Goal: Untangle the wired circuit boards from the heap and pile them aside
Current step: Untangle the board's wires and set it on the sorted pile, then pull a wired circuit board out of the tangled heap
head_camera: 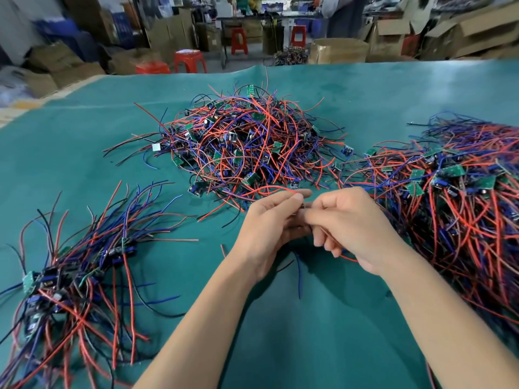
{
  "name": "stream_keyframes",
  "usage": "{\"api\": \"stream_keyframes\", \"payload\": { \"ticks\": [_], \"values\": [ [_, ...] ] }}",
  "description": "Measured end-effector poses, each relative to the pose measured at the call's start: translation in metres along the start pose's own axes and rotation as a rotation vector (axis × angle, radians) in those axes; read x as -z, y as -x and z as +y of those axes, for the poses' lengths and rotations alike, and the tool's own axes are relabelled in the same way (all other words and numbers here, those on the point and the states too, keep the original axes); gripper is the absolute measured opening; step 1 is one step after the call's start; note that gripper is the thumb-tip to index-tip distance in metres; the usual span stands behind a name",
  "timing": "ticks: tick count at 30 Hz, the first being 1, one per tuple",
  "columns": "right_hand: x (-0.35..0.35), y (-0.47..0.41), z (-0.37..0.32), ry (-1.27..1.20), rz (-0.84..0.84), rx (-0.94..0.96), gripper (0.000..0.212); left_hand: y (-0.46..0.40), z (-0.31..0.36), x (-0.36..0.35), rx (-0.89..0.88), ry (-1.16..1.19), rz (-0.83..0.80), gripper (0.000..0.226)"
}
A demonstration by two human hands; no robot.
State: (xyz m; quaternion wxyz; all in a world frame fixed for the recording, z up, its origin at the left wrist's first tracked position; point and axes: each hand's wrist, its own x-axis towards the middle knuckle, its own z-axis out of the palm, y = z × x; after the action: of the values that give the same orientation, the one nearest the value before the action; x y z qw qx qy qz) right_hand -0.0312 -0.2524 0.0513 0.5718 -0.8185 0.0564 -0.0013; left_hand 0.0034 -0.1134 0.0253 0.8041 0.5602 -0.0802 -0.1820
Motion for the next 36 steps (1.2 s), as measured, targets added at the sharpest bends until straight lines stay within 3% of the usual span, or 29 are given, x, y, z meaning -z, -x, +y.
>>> {"api": "stream_keyframes", "payload": {
  "ticks": [4, 10, 13, 18, 21, 25, 29, 32, 36],
  "values": [
    [0.006, -0.001, -0.006, -0.336, -0.022, -0.11, 0.026, 0.0, 0.002, 0.001, -0.003, 0.009, 0.005, 0.027],
    [0.009, 0.007, -0.015, -0.511, -0.259, -0.127, 0.021, 0.003, 0.007, 0.005, -0.027, 0.058, -0.075, 0.02],
    [0.006, 0.008, -0.015, -0.644, -0.348, -0.121, 0.023, 0.005, 0.011, 0.005, 0.003, 0.062, -0.159, 0.032],
    [0.004, 0.006, -0.012, -0.695, -0.297, -0.185, 0.024, 0.004, 0.009, 0.004, 0.065, 0.048, -0.187, 0.042],
    [0.005, 0.005, -0.008, -0.671, -0.276, -0.222, 0.027, 0.001, 0.005, 0.004, 0.081, 0.009, -0.096, 0.037],
    [0.005, 0.003, -0.001, -0.417, -0.225, -0.176, 0.023, 0.002, 0.0, 0.002, 0.039, -0.07, -0.04, 0.028],
    [0.011, -0.004, 0.006, 0.042, 0.073, 0.008, 0.035, 0.001, 0.001, 0.0, 0.048, -0.05, -0.061, 0.027],
    [0.012, -0.01, 0.013, -0.12, 0.178, 0.055, 0.03, 0.004, 0.002, -0.001, 0.064, -0.076, -0.114, 0.024],
    [0.01, -0.009, 0.014, -0.184, 0.111, 0.118, 0.006, 0.006, 0.002, 0.001, 0.084, -0.107, -0.183, 0.022]
  ]
}}
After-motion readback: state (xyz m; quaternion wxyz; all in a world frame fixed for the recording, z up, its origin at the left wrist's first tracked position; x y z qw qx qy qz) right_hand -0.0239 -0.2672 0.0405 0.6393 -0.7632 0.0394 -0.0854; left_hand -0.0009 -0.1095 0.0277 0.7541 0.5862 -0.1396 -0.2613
